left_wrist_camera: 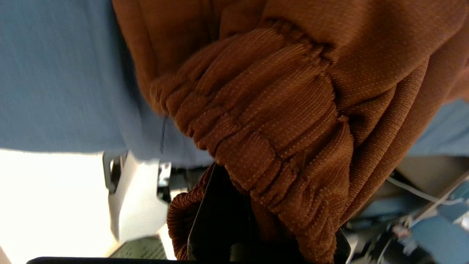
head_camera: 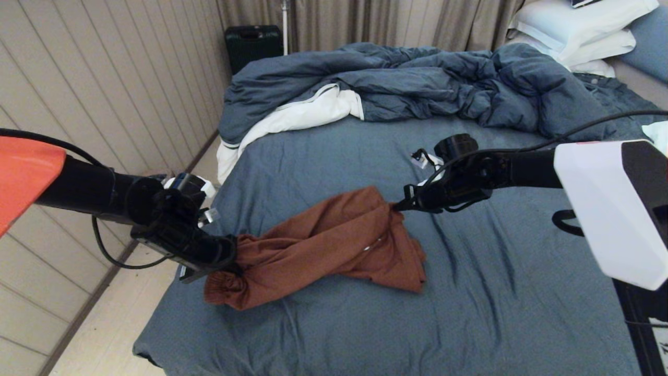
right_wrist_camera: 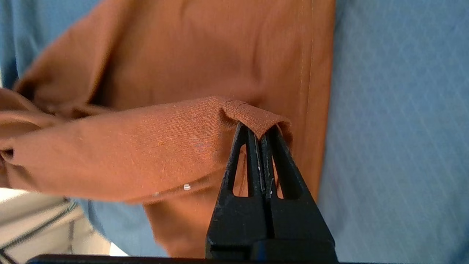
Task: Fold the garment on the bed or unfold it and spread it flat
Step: Fold the brown shorts
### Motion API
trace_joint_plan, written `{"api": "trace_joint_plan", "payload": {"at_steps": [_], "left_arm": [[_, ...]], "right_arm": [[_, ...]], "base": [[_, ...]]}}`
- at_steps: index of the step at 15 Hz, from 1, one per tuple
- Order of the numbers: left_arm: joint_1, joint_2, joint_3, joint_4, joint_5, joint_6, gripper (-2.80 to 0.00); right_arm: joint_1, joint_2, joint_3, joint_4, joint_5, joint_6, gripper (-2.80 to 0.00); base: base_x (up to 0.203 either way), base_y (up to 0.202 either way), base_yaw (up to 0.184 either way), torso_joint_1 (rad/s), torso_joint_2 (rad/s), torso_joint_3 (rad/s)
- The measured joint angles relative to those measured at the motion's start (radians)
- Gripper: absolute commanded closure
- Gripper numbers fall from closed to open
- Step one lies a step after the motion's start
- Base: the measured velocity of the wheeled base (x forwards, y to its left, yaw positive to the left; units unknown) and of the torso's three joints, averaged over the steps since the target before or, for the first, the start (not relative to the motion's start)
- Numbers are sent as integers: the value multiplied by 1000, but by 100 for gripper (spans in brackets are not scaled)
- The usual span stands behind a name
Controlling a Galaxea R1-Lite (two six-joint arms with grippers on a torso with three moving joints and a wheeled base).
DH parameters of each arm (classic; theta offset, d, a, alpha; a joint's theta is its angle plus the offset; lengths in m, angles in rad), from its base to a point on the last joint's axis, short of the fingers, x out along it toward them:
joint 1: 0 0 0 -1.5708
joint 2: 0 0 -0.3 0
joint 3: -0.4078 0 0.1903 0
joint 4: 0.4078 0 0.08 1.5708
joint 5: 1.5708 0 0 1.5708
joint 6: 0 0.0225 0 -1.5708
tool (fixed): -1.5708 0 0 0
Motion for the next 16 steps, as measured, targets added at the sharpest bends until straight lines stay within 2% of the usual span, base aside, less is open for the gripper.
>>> {"api": "trace_joint_plan", "payload": {"at_steps": [9, 10, 16], "left_arm": [[5, 116, -233, 0, 2, -1, 0], [5, 126, -243, -2, 1, 2, -280], [5, 160, -276, -3, 3, 5, -280]], "right_arm": [[0, 28, 3, -42, -19, 28, 0], [1, 29, 3, -47, -19, 26, 0], [13, 47, 1, -92, -20, 23, 0]], "base": [[0, 0, 0, 0, 0, 0], [0, 0, 0, 0, 0, 0], [0, 0, 0, 0, 0, 0]]}}
